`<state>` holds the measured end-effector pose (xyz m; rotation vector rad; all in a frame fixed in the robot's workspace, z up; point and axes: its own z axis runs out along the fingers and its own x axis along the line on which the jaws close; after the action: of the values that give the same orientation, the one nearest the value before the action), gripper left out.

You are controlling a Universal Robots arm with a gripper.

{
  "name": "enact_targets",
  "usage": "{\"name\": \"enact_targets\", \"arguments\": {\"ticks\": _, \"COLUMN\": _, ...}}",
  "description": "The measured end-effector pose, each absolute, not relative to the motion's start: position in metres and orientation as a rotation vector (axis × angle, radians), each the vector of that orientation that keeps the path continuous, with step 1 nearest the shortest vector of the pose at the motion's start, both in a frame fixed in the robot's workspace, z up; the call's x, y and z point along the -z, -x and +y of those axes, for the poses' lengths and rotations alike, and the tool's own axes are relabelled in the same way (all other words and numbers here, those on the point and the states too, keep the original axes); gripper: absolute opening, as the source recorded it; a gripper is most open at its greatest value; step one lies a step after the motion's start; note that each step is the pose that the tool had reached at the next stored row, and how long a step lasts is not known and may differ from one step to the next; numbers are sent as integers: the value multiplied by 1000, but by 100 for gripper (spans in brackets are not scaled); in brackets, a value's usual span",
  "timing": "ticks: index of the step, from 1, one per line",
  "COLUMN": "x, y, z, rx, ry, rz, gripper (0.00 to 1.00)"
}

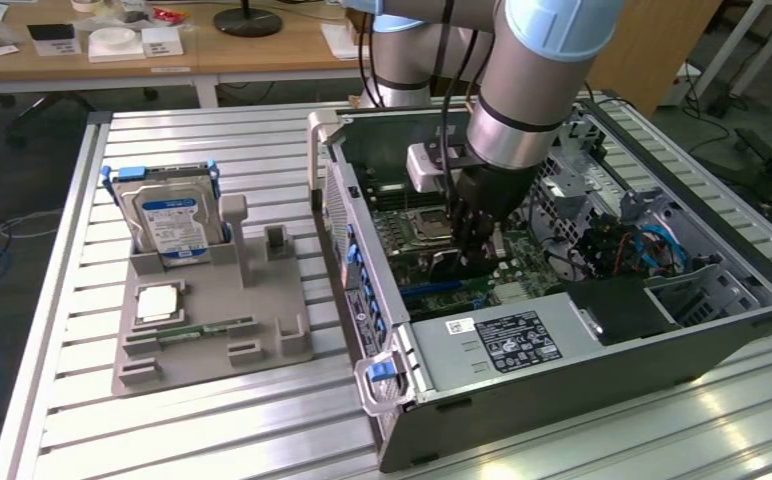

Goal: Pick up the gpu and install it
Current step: 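Insert the gpu into the slot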

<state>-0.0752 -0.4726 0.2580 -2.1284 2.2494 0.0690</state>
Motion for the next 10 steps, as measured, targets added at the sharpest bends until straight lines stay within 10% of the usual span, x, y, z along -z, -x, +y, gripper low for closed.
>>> {"name": "enact_targets", "arguments": {"ticks": 10, "x": -257, "y": 77, "z": -471, "rx": -69, "ry": 2128, "rz": 2249, "gripper": 27}}
